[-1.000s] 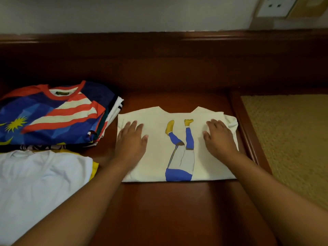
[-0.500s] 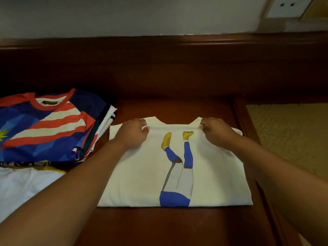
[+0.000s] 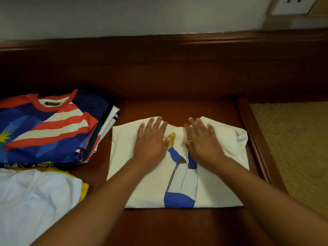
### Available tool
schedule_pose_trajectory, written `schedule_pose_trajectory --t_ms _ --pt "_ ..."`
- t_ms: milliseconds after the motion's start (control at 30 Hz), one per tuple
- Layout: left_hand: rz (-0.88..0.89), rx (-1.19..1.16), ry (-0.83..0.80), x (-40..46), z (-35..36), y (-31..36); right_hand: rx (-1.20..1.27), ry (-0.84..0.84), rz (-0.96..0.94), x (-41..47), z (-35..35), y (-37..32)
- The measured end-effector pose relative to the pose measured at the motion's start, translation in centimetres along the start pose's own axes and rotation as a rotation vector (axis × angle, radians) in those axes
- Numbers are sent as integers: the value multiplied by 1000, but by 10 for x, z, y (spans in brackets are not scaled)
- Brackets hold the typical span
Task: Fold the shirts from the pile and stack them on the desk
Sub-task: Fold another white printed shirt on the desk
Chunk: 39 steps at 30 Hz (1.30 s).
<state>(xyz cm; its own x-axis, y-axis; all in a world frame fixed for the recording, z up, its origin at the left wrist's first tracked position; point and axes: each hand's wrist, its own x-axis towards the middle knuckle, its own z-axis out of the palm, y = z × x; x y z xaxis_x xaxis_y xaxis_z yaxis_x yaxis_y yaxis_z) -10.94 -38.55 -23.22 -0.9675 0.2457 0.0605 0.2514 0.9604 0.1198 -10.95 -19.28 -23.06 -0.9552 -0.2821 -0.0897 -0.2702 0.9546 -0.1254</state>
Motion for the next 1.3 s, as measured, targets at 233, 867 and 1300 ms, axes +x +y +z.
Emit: schedule_pose_trajectory --t_ms 233,867,1300 --pt "-221 64 -162 -18 15 -61 29 -81 57 -9 10 50" --pt "-251 9 -184 -59 7 -53 80 -84 278 -47 8 45" --pt "-128 58 -160 -132 8 -30 66 -113 105 -103 30 -28"
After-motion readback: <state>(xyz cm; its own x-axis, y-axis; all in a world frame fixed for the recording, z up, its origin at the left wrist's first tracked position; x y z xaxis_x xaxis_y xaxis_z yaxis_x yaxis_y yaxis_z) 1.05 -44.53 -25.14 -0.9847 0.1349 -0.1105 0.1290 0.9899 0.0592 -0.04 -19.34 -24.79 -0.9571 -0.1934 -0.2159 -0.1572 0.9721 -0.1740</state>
